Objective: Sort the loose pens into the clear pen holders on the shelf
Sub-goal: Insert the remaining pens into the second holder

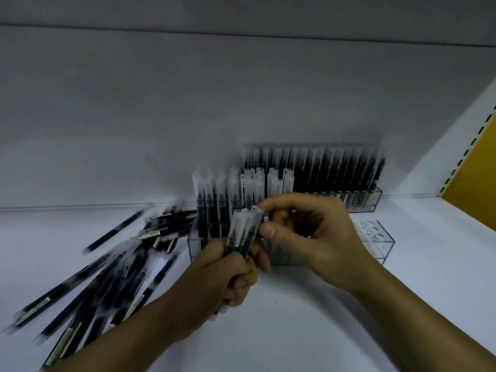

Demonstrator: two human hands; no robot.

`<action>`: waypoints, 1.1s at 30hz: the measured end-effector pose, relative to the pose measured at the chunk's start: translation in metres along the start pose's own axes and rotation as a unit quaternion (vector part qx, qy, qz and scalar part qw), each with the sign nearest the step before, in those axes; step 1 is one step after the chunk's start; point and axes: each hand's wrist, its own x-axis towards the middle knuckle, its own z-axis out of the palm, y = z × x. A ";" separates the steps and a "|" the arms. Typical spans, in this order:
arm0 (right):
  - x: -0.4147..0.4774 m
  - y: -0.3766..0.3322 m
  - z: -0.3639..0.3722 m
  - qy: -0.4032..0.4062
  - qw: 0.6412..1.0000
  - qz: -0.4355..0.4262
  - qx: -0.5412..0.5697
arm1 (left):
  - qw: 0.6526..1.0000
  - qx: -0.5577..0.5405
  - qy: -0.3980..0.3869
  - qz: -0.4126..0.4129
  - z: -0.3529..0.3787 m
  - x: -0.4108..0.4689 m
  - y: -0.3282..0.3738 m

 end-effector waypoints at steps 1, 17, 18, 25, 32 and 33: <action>0.000 -0.001 0.002 -0.032 0.999 0.011 0.035 | 1.000 0.006 -0.004 0.001 -0.001 0.000 -0.001; 0.013 -0.014 -0.034 0.200 0.959 0.095 0.178 | 0.999 0.025 0.026 0.000 -0.006 0.003 -0.006; 0.014 -0.012 -0.035 0.217 0.956 0.098 0.174 | 0.999 0.016 0.027 0.000 -0.006 0.004 -0.006; 0.013 -0.004 -0.031 0.289 0.955 0.068 0.019 | 0.998 0.046 0.031 0.000 -0.003 0.003 -0.003; 0.012 -0.004 -0.033 0.282 0.958 0.028 -0.052 | 0.999 0.037 0.030 -0.013 -0.007 0.008 -0.007; 0.011 -0.004 -0.032 0.270 0.961 0.020 -0.064 | 0.999 0.031 0.029 -0.014 -0.007 0.008 -0.007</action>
